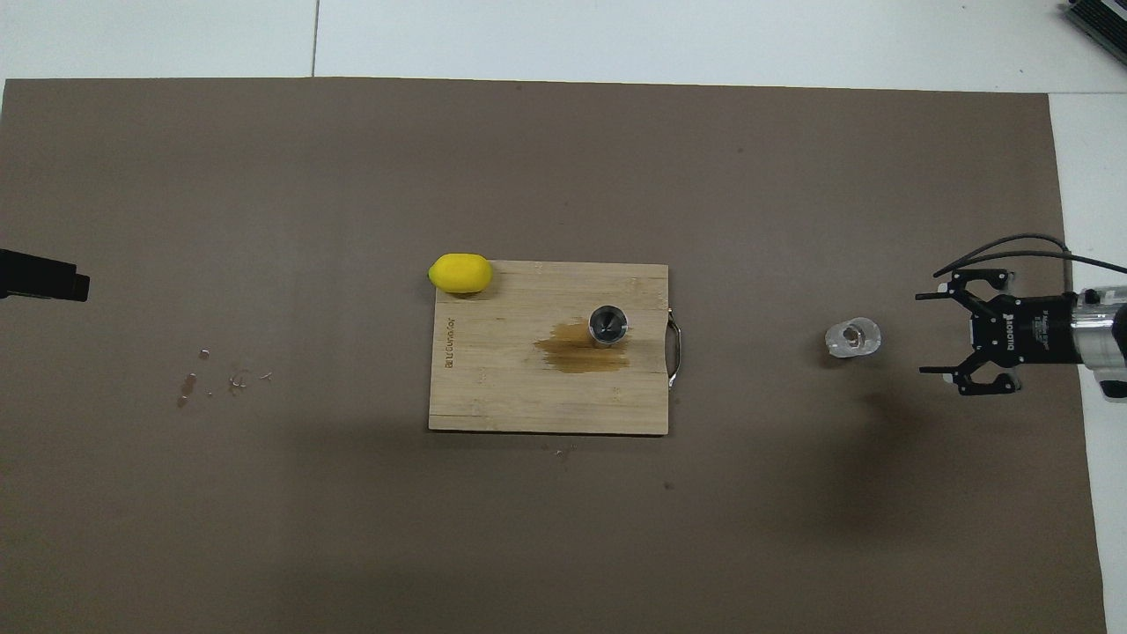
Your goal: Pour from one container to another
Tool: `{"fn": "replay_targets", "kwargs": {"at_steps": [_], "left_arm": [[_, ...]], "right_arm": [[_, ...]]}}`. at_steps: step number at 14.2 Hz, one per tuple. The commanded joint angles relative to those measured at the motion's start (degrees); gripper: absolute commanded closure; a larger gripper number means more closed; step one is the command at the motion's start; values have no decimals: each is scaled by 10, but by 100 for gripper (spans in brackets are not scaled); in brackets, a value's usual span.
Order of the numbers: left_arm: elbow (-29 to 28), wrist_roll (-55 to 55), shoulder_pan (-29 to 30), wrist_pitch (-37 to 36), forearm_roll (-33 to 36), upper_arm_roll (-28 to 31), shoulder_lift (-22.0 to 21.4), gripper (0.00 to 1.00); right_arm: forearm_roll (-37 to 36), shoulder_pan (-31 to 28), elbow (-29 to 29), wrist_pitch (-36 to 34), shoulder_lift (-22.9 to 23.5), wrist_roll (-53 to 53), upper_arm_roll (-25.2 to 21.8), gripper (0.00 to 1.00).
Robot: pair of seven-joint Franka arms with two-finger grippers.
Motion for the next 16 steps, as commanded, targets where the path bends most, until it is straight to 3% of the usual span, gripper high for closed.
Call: {"fn": "replay_targets", "kwargs": {"at_steps": [1, 7, 9, 16], "left_arm": [[-7, -1, -10, -6, 3, 1, -8, 0], [-8, 1, -10, -6, 3, 1, -8, 0], [-7, 1, -9, -5, 3, 2, -8, 0], [-3, 1, -4, 4, 3, 2, -7, 0]], "right_arm": [[-45, 30, -17, 4, -33, -66, 6, 1], [-267, 164, 65, 7, -36, -124, 8, 1], [-334, 182, 104, -12, -34, -136, 9, 1], [-406, 210, 257, -158, -34, -209, 12, 1]]}}
